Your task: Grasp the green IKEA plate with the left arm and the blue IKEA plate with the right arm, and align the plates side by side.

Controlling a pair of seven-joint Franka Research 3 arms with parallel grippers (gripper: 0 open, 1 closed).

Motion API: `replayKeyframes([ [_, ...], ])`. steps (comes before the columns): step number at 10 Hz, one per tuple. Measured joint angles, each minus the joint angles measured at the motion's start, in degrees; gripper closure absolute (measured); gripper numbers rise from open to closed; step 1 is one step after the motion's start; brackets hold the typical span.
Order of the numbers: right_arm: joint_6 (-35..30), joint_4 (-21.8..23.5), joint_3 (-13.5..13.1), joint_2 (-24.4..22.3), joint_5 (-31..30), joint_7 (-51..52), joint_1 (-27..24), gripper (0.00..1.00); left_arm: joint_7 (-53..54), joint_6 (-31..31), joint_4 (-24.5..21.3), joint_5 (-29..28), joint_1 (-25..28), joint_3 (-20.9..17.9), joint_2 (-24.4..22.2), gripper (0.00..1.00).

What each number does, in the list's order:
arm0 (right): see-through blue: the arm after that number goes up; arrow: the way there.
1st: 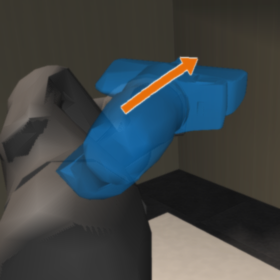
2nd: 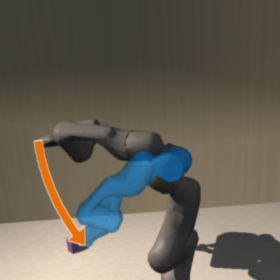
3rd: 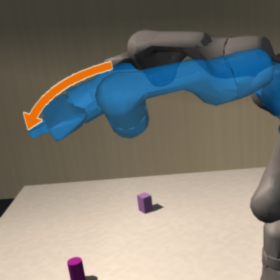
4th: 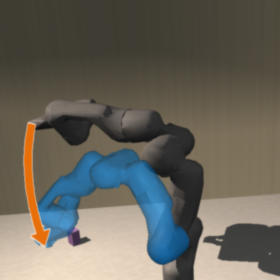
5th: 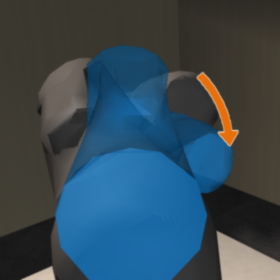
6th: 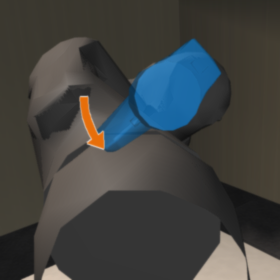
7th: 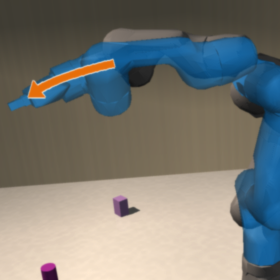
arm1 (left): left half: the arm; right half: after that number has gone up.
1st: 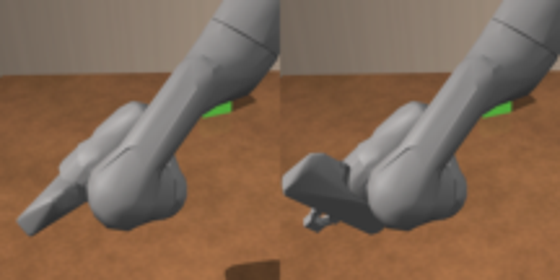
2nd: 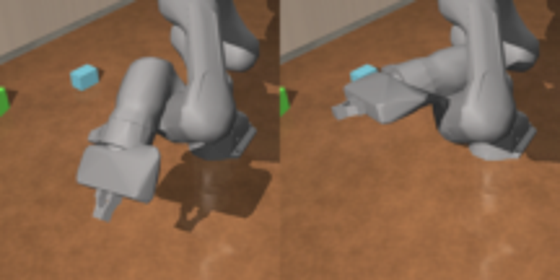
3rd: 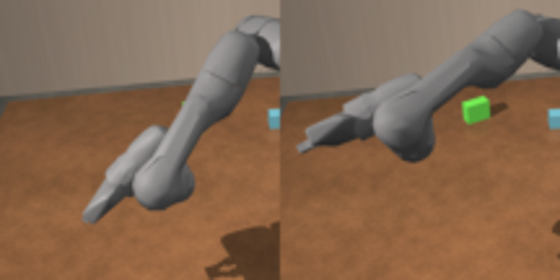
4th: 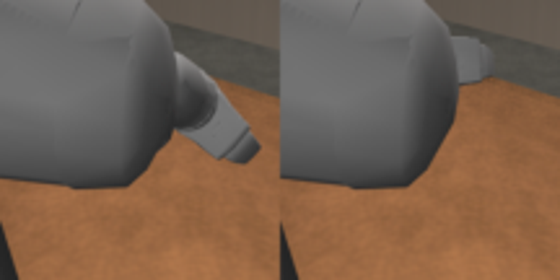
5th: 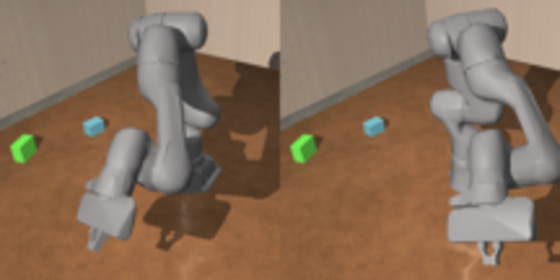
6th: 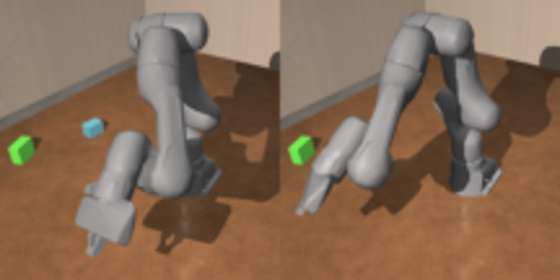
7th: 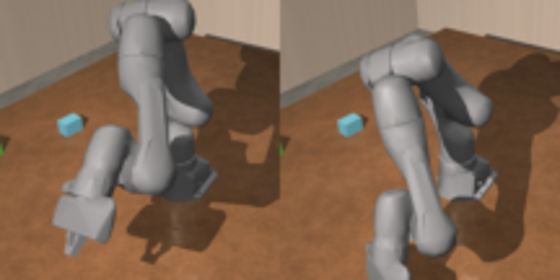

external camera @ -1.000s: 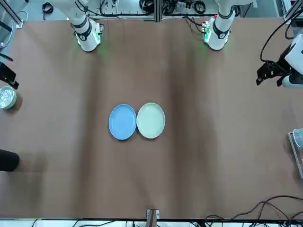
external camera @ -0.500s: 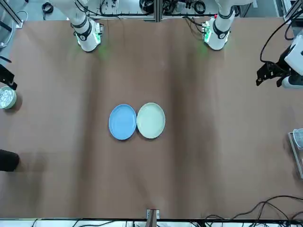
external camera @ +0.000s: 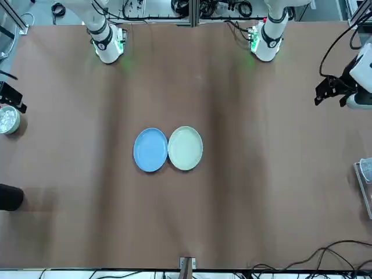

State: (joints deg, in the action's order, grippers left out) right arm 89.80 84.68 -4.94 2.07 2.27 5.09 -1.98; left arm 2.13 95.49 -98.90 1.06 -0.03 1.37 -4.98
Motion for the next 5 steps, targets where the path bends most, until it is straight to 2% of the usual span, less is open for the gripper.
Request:
replayKeyframes([
  [5,0.2,0.0,0.1,0.0,0.0,0.2,0.1,0.00,0.0,0.0,3.0,0.0,0.2,-0.1,2.0,0.03],
])
